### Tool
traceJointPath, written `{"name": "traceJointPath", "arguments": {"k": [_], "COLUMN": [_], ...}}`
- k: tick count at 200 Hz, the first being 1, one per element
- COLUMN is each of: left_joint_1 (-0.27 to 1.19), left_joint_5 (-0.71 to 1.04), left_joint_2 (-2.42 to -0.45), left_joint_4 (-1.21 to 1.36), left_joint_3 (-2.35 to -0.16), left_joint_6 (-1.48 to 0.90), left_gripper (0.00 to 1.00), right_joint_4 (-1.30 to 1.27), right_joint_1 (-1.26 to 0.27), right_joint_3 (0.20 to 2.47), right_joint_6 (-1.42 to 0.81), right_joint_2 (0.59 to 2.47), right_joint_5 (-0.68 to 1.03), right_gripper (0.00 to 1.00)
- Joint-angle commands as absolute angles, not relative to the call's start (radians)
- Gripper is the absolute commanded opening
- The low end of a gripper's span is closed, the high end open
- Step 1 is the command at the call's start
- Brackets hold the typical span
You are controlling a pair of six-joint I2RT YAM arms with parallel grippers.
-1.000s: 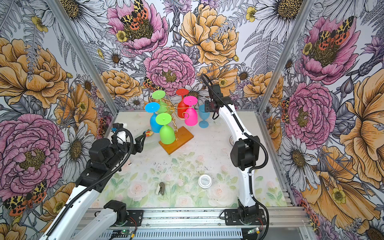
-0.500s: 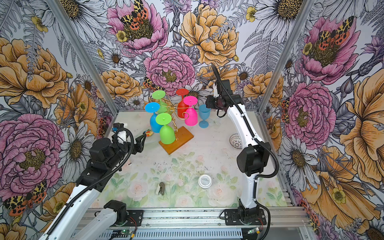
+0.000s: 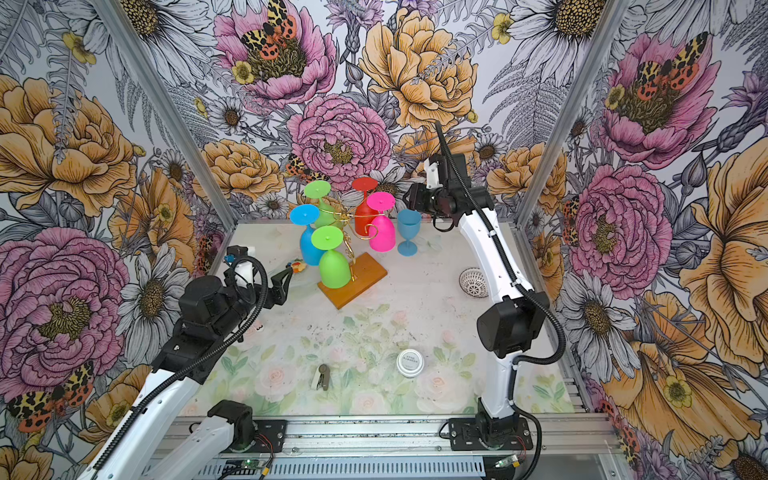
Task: Take the wine glass off the wine glass rack
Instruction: 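Raise the open right gripper up and away from the blue glass, then move the right gripper toward the pink glass hanging on the rack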
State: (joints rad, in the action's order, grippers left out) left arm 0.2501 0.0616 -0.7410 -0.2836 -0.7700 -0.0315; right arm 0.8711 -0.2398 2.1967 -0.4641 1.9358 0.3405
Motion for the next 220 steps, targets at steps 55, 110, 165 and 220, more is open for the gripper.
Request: {"name": "traceJointPath", "arguments": {"k": [55, 110, 165, 220], "left_joint_1": [0.245, 0.245, 0.248, 0.251], "left_joint_5": [0.084, 0.086, 0.084, 0.08], "left_joint_2": [-0.736, -0.732, -0.726, -0.723], "left_joint_4": [-0.255, -0.254, -0.255, -0.256], "left_joint_3": [-0.758, -0.756, -0.753, -0.753], "left_joint_6": [-0.035, -0.037, -0.038, -0.037], "left_gripper": [0.94, 0.94, 0.94, 0.94], "right_joint_4": [0.693, 0.657, 0.647, 0.643], "right_joint_1": [-0.239, -0.239, -0.239, -0.24], "right_joint_3": [2.156, 2.139, 2.129, 2.112], "right_joint_6": [-0.609, -0.65, -0.664, -0.668], "right_joint_2": [1.859, 1.874, 1.898, 1.917], "right_joint_5": [0.505, 0.583, 0.624, 0.636], "right_gripper": [0.55, 0.54, 0.54, 0.52]}}
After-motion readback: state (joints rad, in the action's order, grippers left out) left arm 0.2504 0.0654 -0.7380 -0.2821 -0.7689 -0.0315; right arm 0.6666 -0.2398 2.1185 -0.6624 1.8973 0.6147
